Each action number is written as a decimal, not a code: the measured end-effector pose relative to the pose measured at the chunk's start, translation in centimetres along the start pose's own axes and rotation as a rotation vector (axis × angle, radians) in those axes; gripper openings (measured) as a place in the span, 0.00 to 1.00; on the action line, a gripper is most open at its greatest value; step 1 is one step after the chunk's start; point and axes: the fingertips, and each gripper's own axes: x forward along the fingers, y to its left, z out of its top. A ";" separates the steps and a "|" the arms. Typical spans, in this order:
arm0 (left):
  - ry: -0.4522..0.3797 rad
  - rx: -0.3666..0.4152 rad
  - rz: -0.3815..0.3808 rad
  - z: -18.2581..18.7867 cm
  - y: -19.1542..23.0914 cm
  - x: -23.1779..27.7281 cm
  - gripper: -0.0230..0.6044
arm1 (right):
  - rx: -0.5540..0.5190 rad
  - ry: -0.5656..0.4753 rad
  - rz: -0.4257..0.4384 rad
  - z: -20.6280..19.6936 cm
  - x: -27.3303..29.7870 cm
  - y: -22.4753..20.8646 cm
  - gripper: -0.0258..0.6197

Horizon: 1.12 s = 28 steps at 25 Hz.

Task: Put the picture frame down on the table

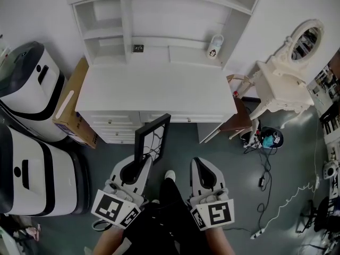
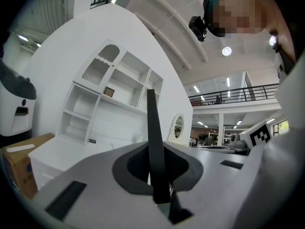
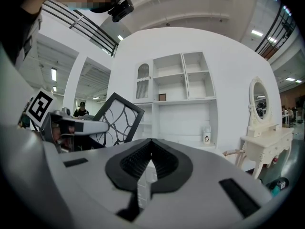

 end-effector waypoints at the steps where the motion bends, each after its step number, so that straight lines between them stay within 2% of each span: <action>1: -0.001 -0.001 0.002 -0.1 0.1 0.1 0.08 | 0.000 0.001 0.002 -0.1 0.1 0.0 0.04; 7: -0.008 0.005 0.019 -0.2 0.5 0.4 0.08 | 0.009 0.003 0.028 -0.7 1.5 -0.3 0.04; 11: -0.016 0.012 0.044 0.2 2.3 1.7 0.08 | 0.010 -0.008 0.073 -0.3 4.3 -0.1 0.04; 28: -0.029 0.028 0.178 2.5 9.8 12.5 0.08 | 0.007 -0.003 0.220 2.1 18.4 -6.2 0.04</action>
